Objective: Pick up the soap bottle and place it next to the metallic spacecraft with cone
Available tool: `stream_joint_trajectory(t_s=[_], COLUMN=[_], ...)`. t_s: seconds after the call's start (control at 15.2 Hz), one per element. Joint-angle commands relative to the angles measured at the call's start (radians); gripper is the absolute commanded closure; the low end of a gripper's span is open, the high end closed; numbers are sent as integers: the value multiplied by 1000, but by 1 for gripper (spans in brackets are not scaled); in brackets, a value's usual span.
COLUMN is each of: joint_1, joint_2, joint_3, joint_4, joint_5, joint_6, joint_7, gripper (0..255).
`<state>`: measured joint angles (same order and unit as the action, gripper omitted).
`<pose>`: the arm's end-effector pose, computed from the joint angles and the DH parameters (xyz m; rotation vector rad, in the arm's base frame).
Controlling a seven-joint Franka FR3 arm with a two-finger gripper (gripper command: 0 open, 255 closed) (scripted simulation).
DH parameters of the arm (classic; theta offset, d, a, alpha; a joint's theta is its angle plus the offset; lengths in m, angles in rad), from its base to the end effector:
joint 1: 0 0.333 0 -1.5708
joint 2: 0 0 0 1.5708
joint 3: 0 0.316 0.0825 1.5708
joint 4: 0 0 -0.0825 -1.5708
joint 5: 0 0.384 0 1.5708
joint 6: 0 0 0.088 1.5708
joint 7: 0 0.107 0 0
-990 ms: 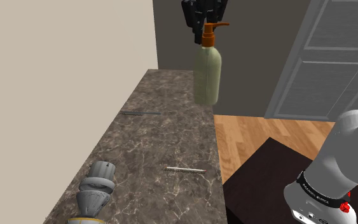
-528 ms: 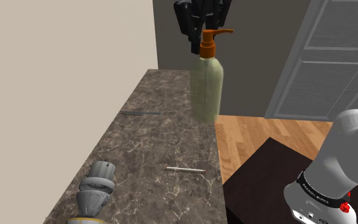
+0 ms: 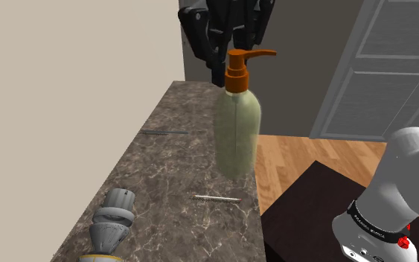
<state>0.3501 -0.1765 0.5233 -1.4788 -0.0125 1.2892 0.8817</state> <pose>0.2794 0.3791 0.7197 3.0485 -0.0303 0.0815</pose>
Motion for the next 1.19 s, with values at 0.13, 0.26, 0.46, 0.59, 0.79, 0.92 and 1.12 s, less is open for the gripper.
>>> stream_joint_trajectory(t_s=[0.13,0.26,0.46,0.59,0.79,0.92,1.12], joint_1=[44,72,129,180,298,406,498], joint_2=[71,117,205,278,405,503,572], joint_3=[86,130,197,241,284,296,289], joint_4=[78,125,211,282,417,539,623], joint_5=[-23,-45,-95,-144,-238,-315,-367], joint_6=[-24,-37,-65,-90,-143,-194,-221], joint_7=[129,198,307,383,494,559,600], gripper=[255,255,255,255,255,255,255])
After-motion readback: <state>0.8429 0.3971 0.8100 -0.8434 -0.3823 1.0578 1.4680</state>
